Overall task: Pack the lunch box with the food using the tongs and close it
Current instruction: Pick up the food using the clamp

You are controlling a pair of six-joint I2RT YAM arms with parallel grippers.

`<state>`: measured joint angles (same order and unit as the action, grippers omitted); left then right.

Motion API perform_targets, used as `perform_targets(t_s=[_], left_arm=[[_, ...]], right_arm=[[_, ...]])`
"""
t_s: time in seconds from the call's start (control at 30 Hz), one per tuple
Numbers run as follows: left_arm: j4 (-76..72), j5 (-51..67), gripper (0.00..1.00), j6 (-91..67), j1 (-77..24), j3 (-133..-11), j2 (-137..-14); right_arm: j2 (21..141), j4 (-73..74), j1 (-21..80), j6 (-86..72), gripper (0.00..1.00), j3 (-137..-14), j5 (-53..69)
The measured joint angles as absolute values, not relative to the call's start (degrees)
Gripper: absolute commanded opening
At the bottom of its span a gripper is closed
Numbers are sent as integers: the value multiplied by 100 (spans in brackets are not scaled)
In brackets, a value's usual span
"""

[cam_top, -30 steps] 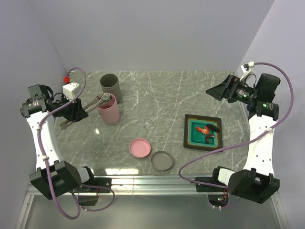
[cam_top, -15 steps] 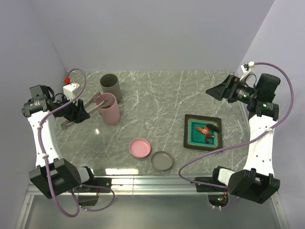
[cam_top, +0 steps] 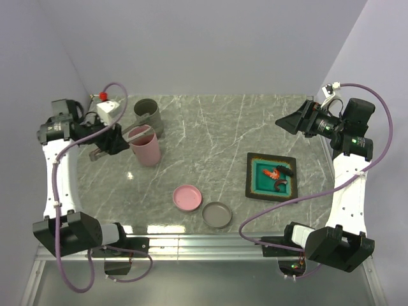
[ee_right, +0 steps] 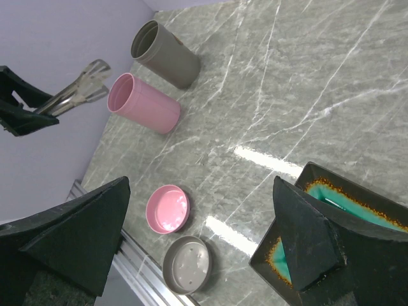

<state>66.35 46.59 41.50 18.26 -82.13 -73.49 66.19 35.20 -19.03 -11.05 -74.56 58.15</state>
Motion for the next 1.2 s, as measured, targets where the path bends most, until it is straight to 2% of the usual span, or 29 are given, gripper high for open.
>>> perform_targets(t_s=[0.23, 0.53, 0.73, 0.97, 1.2], left_arm=[[5811, 4412, 61, 3573, -64, -8254, -7642], [4821, 4084, 61, 2995, -2287, -8864, -9159], [4193, 3719, 59, 2515, -3500, -8914, -9730], [4136, 3459, 55, 2322, -4510, -9741, -10659], [4091, 3166, 53, 2169, -4954, -10449, -11389]], right_arm=[[6683, 3603, -1903, -1052, 100, -7507, 5774], [6919, 4010, -1903, -792, 100, -7996, 5422], [7094, 4136, -1903, -731, 100, -8298, 5216], [7365, 4215, -2082, -714, 100, -8530, 5205], [7629, 4222, -2204, -696, 100, -8825, 5214]])
